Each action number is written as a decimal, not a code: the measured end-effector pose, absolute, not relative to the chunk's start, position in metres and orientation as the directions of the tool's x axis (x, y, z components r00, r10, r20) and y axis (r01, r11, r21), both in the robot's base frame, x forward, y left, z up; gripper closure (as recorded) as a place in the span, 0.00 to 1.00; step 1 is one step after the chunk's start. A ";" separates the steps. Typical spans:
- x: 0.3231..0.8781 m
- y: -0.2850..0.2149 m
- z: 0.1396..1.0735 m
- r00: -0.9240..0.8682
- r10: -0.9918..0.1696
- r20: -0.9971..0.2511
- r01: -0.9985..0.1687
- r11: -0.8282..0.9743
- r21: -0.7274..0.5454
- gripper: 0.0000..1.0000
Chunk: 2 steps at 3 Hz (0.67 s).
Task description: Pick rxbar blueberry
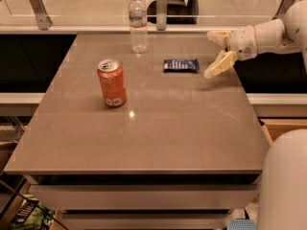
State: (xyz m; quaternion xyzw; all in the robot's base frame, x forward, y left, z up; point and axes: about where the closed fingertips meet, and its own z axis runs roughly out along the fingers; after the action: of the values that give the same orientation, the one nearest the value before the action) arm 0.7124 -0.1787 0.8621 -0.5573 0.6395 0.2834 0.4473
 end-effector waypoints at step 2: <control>0.722 -0.156 0.843 0.012 -0.457 -0.890 -0.980 0.171 -0.101 0.00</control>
Offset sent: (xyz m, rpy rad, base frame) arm 0.0184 0.0241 -0.0246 0.0030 0.0528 0.0721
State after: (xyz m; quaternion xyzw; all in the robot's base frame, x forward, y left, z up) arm 0.7224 -0.1563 0.8432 -0.5671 0.6334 0.3048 0.4293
